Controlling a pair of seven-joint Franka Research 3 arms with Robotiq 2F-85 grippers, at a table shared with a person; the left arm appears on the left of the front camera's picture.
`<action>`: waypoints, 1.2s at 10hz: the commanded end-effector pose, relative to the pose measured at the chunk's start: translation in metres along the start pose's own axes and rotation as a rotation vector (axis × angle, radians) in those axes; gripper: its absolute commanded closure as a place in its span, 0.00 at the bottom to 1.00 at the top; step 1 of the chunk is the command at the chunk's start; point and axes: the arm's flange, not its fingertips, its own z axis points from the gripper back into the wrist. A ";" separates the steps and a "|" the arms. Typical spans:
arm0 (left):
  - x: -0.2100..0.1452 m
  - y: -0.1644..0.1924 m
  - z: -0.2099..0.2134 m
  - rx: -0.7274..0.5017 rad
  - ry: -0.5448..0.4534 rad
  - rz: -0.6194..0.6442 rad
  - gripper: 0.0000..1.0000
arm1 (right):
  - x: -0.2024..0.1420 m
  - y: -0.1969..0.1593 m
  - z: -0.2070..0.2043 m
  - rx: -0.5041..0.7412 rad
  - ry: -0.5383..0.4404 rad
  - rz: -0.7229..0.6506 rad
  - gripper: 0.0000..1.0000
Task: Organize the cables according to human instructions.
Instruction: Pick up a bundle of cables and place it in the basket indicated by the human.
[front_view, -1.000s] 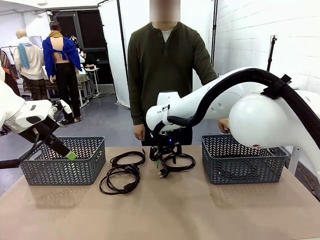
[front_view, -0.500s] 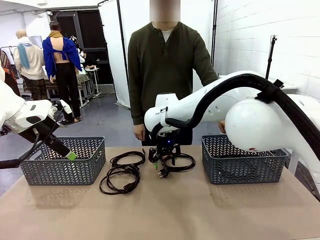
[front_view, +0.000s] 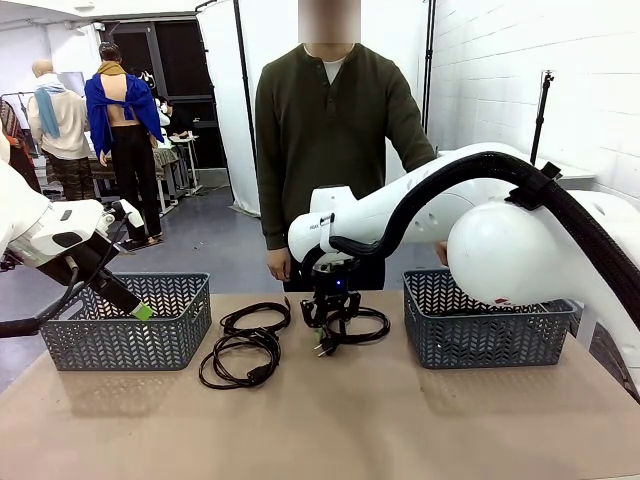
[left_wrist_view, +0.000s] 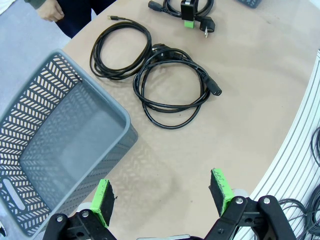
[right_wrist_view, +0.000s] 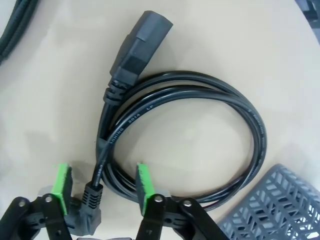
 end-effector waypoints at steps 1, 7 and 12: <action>-0.001 0.001 0.000 -0.013 -0.008 0.012 0.00 | 0.007 0.001 0.001 -0.032 0.008 -0.002 0.91; -0.001 0.001 0.000 -0.013 -0.008 0.012 0.00 | 0.006 -0.002 0.005 -0.025 0.006 -0.061 1.00; -0.001 0.001 0.000 -0.013 -0.008 0.012 0.00 | -0.007 -0.002 0.068 -0.068 -0.064 0.007 1.00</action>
